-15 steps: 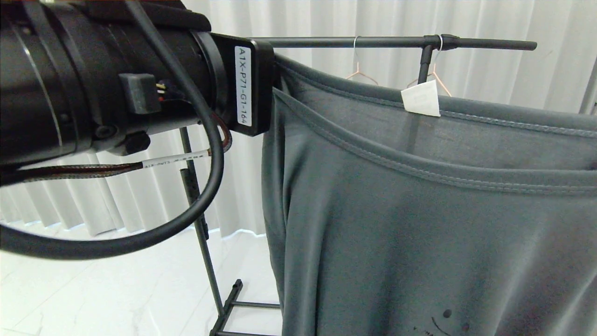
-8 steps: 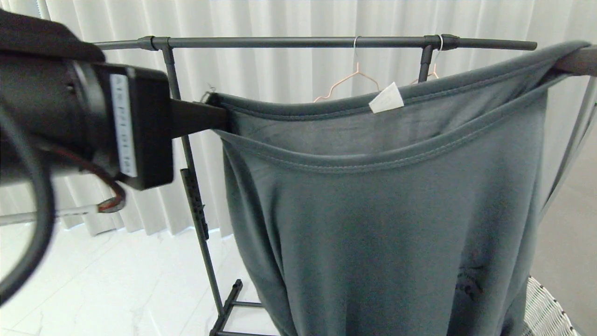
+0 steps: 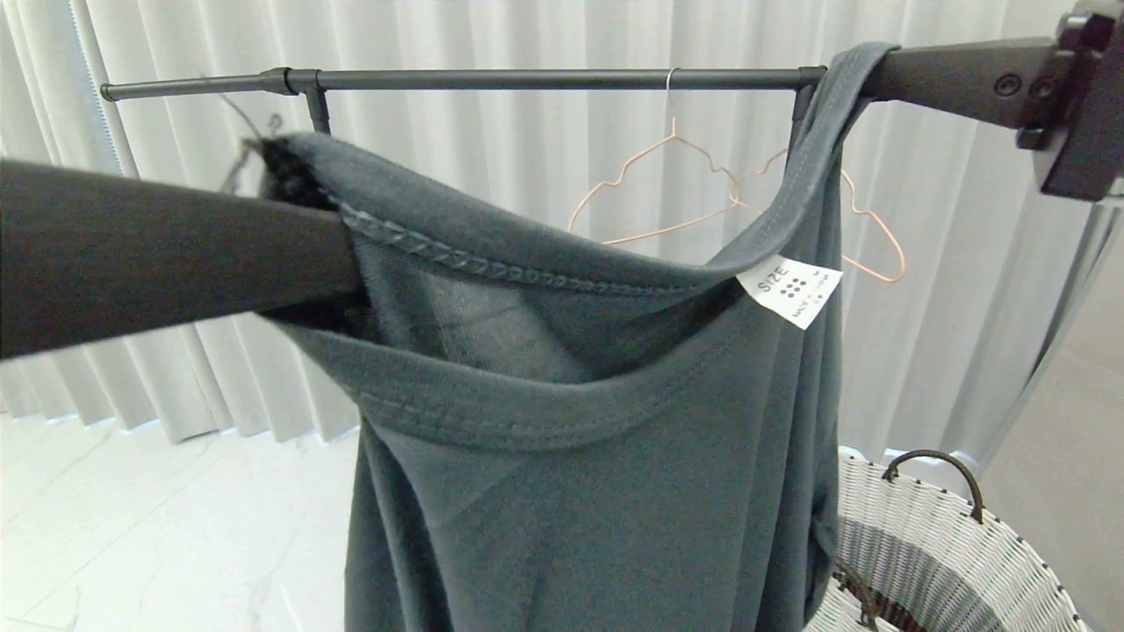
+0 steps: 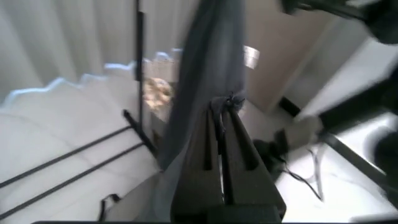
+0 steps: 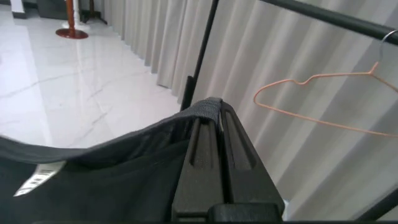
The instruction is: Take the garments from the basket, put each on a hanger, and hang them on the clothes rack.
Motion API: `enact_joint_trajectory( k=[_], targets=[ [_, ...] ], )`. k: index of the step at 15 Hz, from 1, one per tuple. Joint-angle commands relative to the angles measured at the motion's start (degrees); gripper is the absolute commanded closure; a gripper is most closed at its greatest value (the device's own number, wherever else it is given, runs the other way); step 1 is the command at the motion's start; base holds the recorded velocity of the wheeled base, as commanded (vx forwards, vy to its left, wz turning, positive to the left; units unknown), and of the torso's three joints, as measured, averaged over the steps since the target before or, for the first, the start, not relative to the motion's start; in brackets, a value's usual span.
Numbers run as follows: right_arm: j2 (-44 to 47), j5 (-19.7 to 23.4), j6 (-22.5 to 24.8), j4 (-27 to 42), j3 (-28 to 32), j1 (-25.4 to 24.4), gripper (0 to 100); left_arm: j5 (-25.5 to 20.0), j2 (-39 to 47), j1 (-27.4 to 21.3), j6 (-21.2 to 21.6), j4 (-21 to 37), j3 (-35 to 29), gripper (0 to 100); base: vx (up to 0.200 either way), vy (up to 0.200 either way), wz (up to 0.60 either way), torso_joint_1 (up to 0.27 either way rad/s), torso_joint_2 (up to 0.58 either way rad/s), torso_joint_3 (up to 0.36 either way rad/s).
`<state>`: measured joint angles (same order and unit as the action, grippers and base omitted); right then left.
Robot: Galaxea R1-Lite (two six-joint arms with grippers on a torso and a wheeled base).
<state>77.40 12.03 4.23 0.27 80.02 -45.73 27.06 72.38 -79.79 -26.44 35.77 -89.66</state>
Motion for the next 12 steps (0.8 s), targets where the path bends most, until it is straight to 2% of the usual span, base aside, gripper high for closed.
enact_joint_trajectory(
  k=[1, 3, 4, 5, 7, 9, 11, 12],
  targets=[
    [1.1, -0.1, 0.0, 0.0, 0.0, -0.2, 100, 0.1, 0.0, -2.3, -0.2, 0.1, -0.1, 100, 0.0, 0.0, 0.0, 0.0, 0.0, 0.0],
    [0.5, -0.6, -0.1, 0.3, -0.4, -0.1, 100, 0.3, -0.2, -2.0, 1.4, 1.2, 0.3, 100, 0.0, 0.0, 0.0, 0.0, 0.0, 0.0],
    [-0.2, -1.7, -0.1, 0.9, -0.4, 0.7, 100, 0.7, -0.7, -0.6, 4.9, 1.4, 1.0, 100, 0.0, 0.0, 0.0, 0.0, 0.0, 0.0],
    [-0.8, -2.8, 0.0, 1.9, -0.3, 2.0, 100, 1.1, -1.0, 2.3, 9.1, 1.3, 1.5, 100, 0.0, 0.0, 0.0, 0.0, 0.0, 0.0],
    [-3.4, -3.3, 0.0, 5.2, -0.3, 4.9, 100, 0.9, -0.6, 12.6, 18.1, 1.0, 1.5, 100, 0.0, 0.0, 0.0, 0.0, 0.0, 0.0],
    [-6.1, -3.2, 0.0, 8.0, -0.3, 7.2, 100, 0.8, 0.4, 18.2, 21.9, -4.5, 2.1, 100, 0.0, 0.0, 0.0, 0.0, 0.0, 0.0],
    [-8.8, -3.2, -0.1, 11.1, -0.3, 8.1, 100, 0.8, 1.4, 20.2, 23.5, -11.4, 4.1, 100, 0.0, 0.0, 0.0, 0.0, 0.0, 0.0],
    [-10.3, -3.2, -0.1, 13.2, -0.5, 8.1, 100, 0.8, 1.7, 20.2, 26.1, -16.2, 6.9, 100, 0.0, 0.0, 0.0, 0.0, 0.0, 0.0]
  ],
)
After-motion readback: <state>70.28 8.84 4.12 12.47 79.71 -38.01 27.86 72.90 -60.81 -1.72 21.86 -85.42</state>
